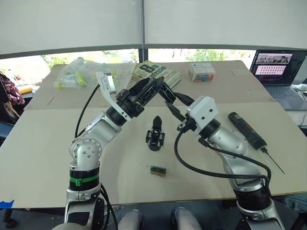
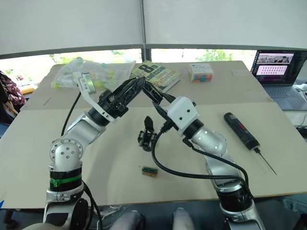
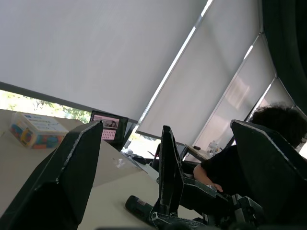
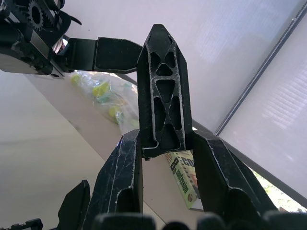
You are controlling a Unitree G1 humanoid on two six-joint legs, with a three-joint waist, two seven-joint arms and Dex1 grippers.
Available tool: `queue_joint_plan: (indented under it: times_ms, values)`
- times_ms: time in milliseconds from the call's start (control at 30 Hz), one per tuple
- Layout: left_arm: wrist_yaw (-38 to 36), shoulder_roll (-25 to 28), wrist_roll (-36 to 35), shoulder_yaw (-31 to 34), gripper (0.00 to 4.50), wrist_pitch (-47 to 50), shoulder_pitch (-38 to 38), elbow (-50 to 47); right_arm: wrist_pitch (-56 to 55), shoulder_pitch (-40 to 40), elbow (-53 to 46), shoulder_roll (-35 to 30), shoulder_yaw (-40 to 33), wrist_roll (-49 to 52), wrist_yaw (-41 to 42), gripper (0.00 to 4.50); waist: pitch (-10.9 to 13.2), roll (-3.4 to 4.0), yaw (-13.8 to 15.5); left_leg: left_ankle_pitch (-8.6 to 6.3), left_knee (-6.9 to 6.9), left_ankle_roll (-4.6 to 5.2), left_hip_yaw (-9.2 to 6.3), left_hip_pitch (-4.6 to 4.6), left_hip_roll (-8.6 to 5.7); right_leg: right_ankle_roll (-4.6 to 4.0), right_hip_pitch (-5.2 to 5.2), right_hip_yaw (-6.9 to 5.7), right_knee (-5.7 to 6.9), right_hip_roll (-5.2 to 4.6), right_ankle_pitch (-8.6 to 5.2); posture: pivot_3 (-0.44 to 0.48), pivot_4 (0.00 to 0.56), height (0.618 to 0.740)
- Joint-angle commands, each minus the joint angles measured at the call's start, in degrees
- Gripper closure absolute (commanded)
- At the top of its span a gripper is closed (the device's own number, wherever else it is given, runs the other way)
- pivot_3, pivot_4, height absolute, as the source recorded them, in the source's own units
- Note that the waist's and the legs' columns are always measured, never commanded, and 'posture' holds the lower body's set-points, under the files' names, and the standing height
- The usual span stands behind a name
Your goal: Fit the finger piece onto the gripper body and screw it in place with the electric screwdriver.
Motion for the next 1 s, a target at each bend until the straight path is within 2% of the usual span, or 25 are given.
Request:
queue_joint_plan:
  times_ms: [33, 200, 233, 267, 367, 433, 467, 567, 633, 667, 800, 900, 1000]
  values:
    - [-0.2, -0.8, -0.8, 0.2, 1.27, -0.7, -1.3, -1.2, -2.9, -0.9, -1.7, -0.2, 0.4, -0.8, 1.0, 3.41, 0.0, 0.0, 0.0, 0.0, 0.0, 0.0, 0.0, 0.0, 0.0, 0.0, 0.0, 0.0, 0.0, 0.0, 0.0, 0.0, 0.15, 0.74]
    - [-0.3, -1.6, -2.0, -0.3, 3.84, 0.3, -0.4, -2.1, -3.7, -0.6, -1.9, -0.2, 0.9, -1.2, 2.0, 3.41, 0.0, 0.0, 0.0, 0.0, 0.0, 0.0, 0.0, 0.0, 0.0, 0.0, 0.01, 0.0, -0.01, 0.0, 0.0, 0.0, 0.15, 0.74]
    - [-0.2, -1.8, -2.1, -0.3, 4.26, 0.2, -0.3, -2.1, -3.7, -0.5, -2.0, -0.2, 1.0, -1.2, 2.2, 3.41, 0.0, 0.0, 0.0, 0.0, 0.0, 0.0, 0.0, 0.0, 0.0, 0.0, 0.01, 0.0, -0.01, 0.0, 0.0, 0.0, 0.15, 0.74]
    - [0.0, -2.0, -2.3, -0.2, 4.45, 0.1, -0.3, -2.1, -3.8, -0.4, -2.1, -0.2, 1.1, -1.2, 2.5, 3.41, 0.0, -0.01, 0.1, 0.0, 0.0, 0.0, 0.0, 0.0, -0.01, 0.0, 0.01, 0.01, -0.01, -0.01, 0.0, 0.0, 0.15, 0.74]
    - [0.3, -2.2, -2.3, 0.1, 4.45, -0.2, -0.3, -2.1, -2.3, 0.1, -2.6, 0.4, 0.4, 1.1, 3.3, 3.41, 0.0, -0.01, 0.0, 0.0, 0.0, 0.0, 0.0, 0.0, -0.01, 0.0, 0.01, 0.01, -0.01, 0.0, 0.0, 0.0, 0.15, 0.74]
    - [0.4, -2.3, -2.5, 0.6, 4.5, -0.6, -0.3, -2.0, -1.8, 0.1, -3.1, 0.0, -0.8, 1.5, 3.5, 2.34, 0.0, -0.01, 0.0, 0.0, 0.0, 0.0, 0.01, 0.0, 0.0, 0.0, 0.01, 0.01, -0.01, 0.0, 0.0, 0.0, 0.15, 0.74]
    - [0.5, -2.4, -2.7, 1.0, 4.5, -0.8, -0.3, -1.9, -1.6, -0.1, -3.4, -0.6, -1.6, 1.7, 3.7, 1.97, 0.0, -0.01, 0.0, 0.0, 0.0, 0.0, 0.01, 0.0, 0.0, 0.0, 0.01, 0.02, -0.01, 0.0, 0.0, 0.0, 0.15, 0.74]
    - [0.3, -1.7, -3.9, 2.8, 4.5, -1.1, -1.2, -0.9, 1.0, -0.9, -4.2, -2.7, -5.8, 4.8, 5.2, 0.94, 0.0, -0.02, 0.1, 0.0, 0.0, 0.0, 0.01, 0.0, -0.01, 0.0, 0.01, 0.02, -0.01, 0.0, 0.0, 0.0, 0.15, 0.74]
    - [-0.9, 0.1, -4.3, 3.9, 4.5, -0.5, -1.9, 0.2, 3.7, -0.4, -4.6, -5.5, -8.5, 10.0, 9.4, 0.24, 0.0, -0.03, 0.1, 0.0, 0.0, 0.0, 0.01, 0.0, -0.01, 0.0, 0.03, 0.02, -0.02, -0.01, 0.0, 0.0, 0.15, 0.74]
    - [-1.5, 1.0, -4.3, 4.3, 4.5, -0.2, -2.1, 0.7, 4.9, -0.2, -4.6, -6.8, -9.7, 12.4, 11.4, 0.05, 0.0, -0.03, 0.1, 0.0, 0.01, 0.01, 0.01, 0.0, -0.01, 0.0, 0.03, 0.02, -0.02, -0.01, 0.0, 0.0, 0.15, 0.74]
    - [-12.1, 11.8, -8.1, 3.4, 4.5, 9.3, -2.7, 3.7, 22.4, -3.4, -3.8, -14.1, -16.4, 31.6, 19.5, 0.05, 0.1, -0.03, -0.2, -0.02, 0.0, 0.04, 0.03, 0.0, 0.01, -0.01, 0.02, 0.02, -0.01, 0.03, 0.0, 0.0, 0.15, 0.74]
    - [-16.5, 16.4, -10.0, 2.2, 4.5, 14.7, -4.4, 6.4, 35.7, -6.6, -3.0, -18.9, -17.1, 44.7, 24.2, 0.05, 0.1, -0.04, -0.2, -0.04, -0.01, 0.09, 0.09, 0.02, 0.07, -0.01, 0.01, 0.07, 0.0, 0.07, 0.0, 0.0, 0.15, 0.74]
    - [-22.6, 20.6, -7.4, -1.9, 4.5, 18.9, -6.5, 8.0, 44.2, -10.5, 1.0, -22.3, -14.5, 50.7, 28.5, 0.05, 0.1, -0.08, -0.1, -0.06, -0.01, 0.12, 0.09, 0.02, 0.11, -0.01, 0.04, 0.02, -0.03, 0.1, 0.0, 0.0, 0.15, 0.74]
